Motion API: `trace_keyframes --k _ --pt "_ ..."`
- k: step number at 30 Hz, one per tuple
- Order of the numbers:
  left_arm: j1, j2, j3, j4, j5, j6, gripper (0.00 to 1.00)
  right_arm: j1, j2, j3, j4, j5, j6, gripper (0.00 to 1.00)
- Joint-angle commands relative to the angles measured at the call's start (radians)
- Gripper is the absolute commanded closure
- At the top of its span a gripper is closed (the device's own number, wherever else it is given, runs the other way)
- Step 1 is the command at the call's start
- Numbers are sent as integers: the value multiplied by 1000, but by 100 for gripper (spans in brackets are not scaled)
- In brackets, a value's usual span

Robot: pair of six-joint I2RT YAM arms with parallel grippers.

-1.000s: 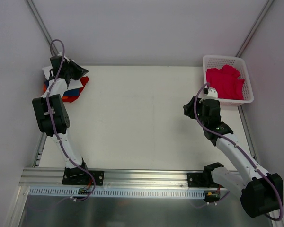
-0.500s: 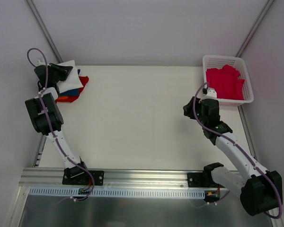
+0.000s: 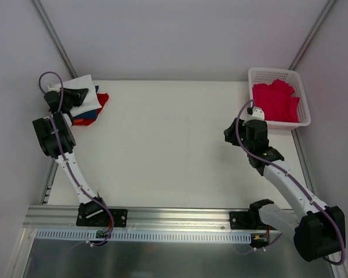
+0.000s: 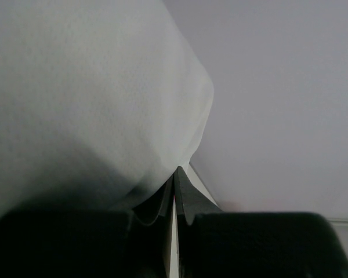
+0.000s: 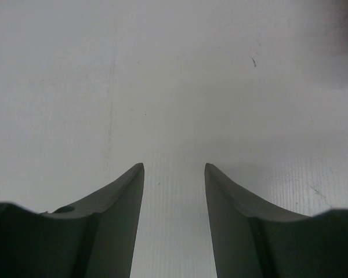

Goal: Fold and stack the t-shirts
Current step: Neatly place the folded tshirt to the corner

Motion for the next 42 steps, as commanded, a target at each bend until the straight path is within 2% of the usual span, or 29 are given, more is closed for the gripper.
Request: trace_keyframes --k 1,5,15,23,32,37,42 --pt "27 55 7 -33 8 -45 100 -5 11 52 17 -20 14 51" --pt "27 36 2 -18 24 -51 100 -5 22 45 17 -32 21 50" --pt "0 -166 6 -50 56 -5 100 -4 44 23 37 -44 35 51" --pt "-88 -338 -34 -93 22 79 100 2 37 32 37 -49 40 51" --pt "-286 -525 -126 -193 -62 304 100 7 10 43 19 -47 35 51" --pt "-459 -562 -137 -267 -119 421 100 11 13 54 17 -50 28 50" --pt "-584 -545 -168 -300 -177 512 100 11 65 80 17 -52 15 49"
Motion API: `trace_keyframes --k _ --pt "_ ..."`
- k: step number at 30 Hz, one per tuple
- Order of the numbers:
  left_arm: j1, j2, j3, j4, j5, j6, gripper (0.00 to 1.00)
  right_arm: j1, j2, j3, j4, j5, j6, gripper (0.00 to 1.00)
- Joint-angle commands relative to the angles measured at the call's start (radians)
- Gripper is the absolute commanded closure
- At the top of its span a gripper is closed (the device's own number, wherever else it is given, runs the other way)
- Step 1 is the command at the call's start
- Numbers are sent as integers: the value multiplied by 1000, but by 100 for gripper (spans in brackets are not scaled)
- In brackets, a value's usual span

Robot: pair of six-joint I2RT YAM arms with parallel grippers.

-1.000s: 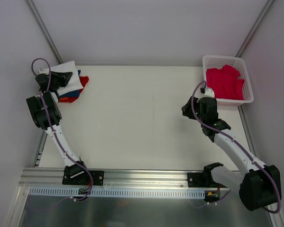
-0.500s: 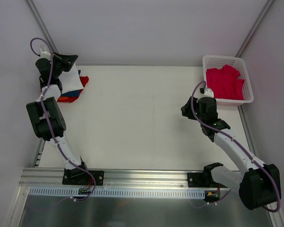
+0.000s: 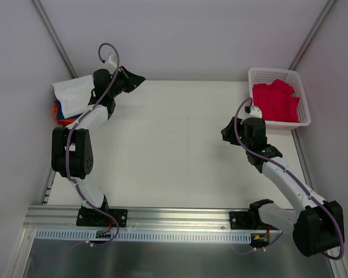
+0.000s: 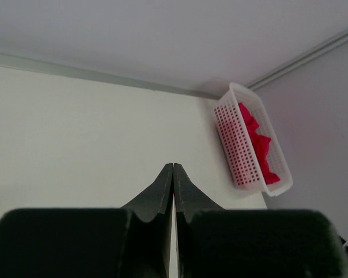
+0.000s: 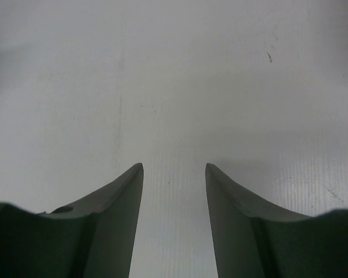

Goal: Fold and stack the t-shirts
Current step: Neatly place the folded tshirt to the corner

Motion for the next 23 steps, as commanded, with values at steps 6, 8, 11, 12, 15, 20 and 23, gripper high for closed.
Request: trace_keyframes --k 6,8,11,12,15,20,23 --pt "-181 -11 -67 -48 -144 241 66 13 129 148 -26 -15 -47 47" --pt "-209 -8 -76 -61 -185 302 2 24 157 164 -12 -10 -58 47" --pt "-264 -10 -93 -92 -256 385 1 25 181 179 7 -6 -66 46" --pt "-286 -10 -98 -97 -274 402 1 24 189 185 7 8 -64 46" --pt "-306 -5 -121 -100 -317 449 1 25 218 213 45 20 -70 46" --pt "-327 9 -154 -91 -353 503 1 33 289 277 42 48 -92 50" --pt "-335 9 -176 -72 -374 526 1 42 321 293 56 69 -108 50"
